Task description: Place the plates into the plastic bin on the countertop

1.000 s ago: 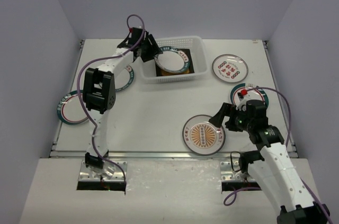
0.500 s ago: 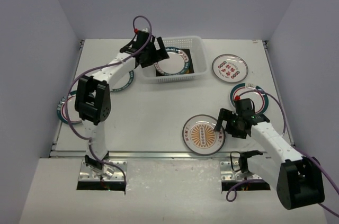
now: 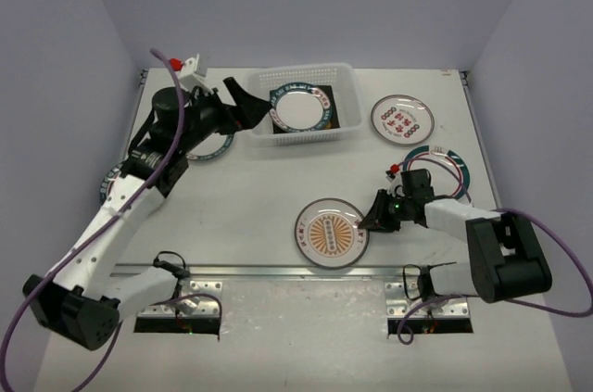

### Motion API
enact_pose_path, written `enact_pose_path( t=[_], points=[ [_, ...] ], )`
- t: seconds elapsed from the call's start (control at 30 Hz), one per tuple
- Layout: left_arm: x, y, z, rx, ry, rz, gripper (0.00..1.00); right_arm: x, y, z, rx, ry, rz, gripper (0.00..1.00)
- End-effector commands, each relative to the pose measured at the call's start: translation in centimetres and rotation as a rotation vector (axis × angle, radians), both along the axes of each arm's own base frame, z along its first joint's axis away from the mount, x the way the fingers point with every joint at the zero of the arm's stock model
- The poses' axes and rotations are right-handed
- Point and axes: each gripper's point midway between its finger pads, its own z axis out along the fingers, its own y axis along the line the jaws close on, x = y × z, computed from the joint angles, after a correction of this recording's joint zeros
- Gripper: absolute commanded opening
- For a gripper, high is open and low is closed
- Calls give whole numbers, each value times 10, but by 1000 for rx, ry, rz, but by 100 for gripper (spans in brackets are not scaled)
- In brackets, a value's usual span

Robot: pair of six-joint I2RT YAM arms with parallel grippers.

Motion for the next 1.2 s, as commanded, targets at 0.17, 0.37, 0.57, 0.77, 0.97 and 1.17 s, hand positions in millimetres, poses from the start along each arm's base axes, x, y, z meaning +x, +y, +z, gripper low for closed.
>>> enact_pose_path(
  t=[0.17,0.37,0.57,0.77,0.97,1.17],
  points=[
    [-50,26,-5,19,-59,32,100,-2,24,-6,154,25,50,0],
    [-52,48,-58,128,44,122,100,19,46,51,337,-149,74,0],
    [-55,94,-91,291,124,323,100,58,44,129,336,-321,68,0],
    [-67,118,-80,378,80,386,100,123,28,191,333,-412,-12,0],
    [-75,124,-105,371,70,408,100,233,15,220,299,-458,-154,0],
    [-75,119,-108,376,77,375,100,332,26,204,308,-423,-164,0]
  ],
)
